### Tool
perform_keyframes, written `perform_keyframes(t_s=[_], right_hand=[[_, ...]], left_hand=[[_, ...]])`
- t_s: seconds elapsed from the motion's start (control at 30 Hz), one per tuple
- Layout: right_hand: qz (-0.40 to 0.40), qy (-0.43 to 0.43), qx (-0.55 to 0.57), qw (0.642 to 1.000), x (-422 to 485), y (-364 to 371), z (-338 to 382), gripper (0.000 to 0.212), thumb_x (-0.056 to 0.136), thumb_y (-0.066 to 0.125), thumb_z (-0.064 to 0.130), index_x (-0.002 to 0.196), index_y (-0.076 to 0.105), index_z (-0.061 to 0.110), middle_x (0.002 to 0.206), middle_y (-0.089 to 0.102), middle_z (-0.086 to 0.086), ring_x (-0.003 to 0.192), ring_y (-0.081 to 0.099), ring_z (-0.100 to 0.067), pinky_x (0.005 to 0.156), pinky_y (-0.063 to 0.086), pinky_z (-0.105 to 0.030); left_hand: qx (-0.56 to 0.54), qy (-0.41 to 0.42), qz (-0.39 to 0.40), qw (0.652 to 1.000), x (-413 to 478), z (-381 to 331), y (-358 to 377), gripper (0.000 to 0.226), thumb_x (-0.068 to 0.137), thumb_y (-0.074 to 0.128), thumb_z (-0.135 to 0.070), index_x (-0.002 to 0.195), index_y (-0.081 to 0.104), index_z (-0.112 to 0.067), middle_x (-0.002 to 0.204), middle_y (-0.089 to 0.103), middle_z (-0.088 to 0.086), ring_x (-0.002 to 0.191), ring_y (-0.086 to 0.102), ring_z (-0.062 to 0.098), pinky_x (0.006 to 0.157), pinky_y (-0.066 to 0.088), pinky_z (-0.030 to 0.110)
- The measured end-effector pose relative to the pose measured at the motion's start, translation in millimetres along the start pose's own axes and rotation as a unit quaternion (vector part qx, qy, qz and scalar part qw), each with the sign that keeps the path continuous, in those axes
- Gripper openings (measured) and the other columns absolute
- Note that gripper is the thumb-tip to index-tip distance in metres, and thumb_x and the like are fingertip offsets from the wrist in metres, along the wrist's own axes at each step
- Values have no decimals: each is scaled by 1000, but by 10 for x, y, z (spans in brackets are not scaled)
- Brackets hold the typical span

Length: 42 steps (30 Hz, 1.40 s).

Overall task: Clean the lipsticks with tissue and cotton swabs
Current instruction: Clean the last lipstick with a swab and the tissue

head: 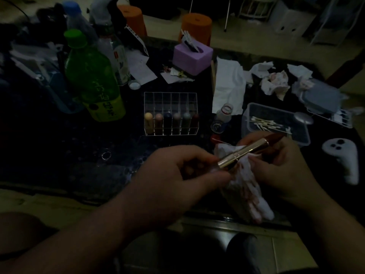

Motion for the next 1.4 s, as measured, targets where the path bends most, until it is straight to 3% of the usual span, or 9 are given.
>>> perform_keyframes(t_s=[0.13,0.23,0.43,0.63,0.73,0.87,1.07,1.3,1.4], right_hand=[[4,6,-1,1000,-4,-13,-35,12,63,70,24,74,75,23,67,71,2,62,68,-8,56,52,-17],[6,5,5,1000,-9,-27,-13,14,59,76,26,72,75,24,65,69,3,60,66,-5,55,51,-16],[10,-4,5,1000,0,-21,-24,22,54,85,30,73,74,26,65,70,2,60,66,-6,55,51,-16],[2,-13,-7,1000,-9,-26,-10,11,65,67,24,72,74,28,65,69,6,60,65,-4,55,51,-16],[8,-22,-24,999,-18,-21,1,9,66,68,23,72,73,28,64,68,6,59,64,-3,54,50,-14],[12,-21,-23,999,-22,-16,3,9,65,69,23,72,72,28,64,67,6,58,62,-4,54,49,-15],[8,-22,-27,999,-25,-6,1,9,65,69,24,73,73,26,65,69,4,59,65,-6,54,50,-16],[16,-24,-39,999,-33,-8,15,11,66,68,23,73,73,29,65,68,8,60,64,-2,56,50,-14],[13,-20,-30,999,-29,-18,19,9,65,70,24,73,73,27,65,69,5,60,65,-5,54,50,-16]], left_hand=[[-77,-86,118,986,72,13,-90,33,89,56,-42,80,77,-17,67,66,10,57,54,9,57,41,22],[-65,-46,38,996,75,17,-73,18,78,66,-37,86,78,-26,75,74,-12,68,67,-3,64,47,10],[49,54,-46,996,-23,68,32,21,74,80,-32,91,69,-29,79,66,-17,66,60,-2,61,43,8],[-61,-123,134,981,69,36,-130,39,91,56,-53,85,77,-21,85,72,17,65,58,20,66,49,43],[-51,-45,40,997,51,23,-108,15,80,68,-38,86,78,-28,78,75,-3,66,66,5,61,52,23],[124,104,-58,985,-7,80,-56,21,77,83,-35,94,74,-27,80,67,-10,71,64,18,60,53,31],[-69,-119,138,981,82,-21,-136,32,84,57,-44,83,77,-19,78,72,1,71,63,9,69,51,28],[68,26,-16,997,44,38,-82,25,67,85,-34,90,78,-26,80,72,-14,76,69,3,67,50,13],[-46,-60,83,994,77,6,-84,23,75,76,-40,91,75,-23,83,75,-11,77,69,3,70,52,16]])
Point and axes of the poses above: each hand's wrist, its own x-axis towards the middle knuckle, its own y-axis out of the palm, z = x × y, the point moved 1 cm from there along x, towards the middle knuckle
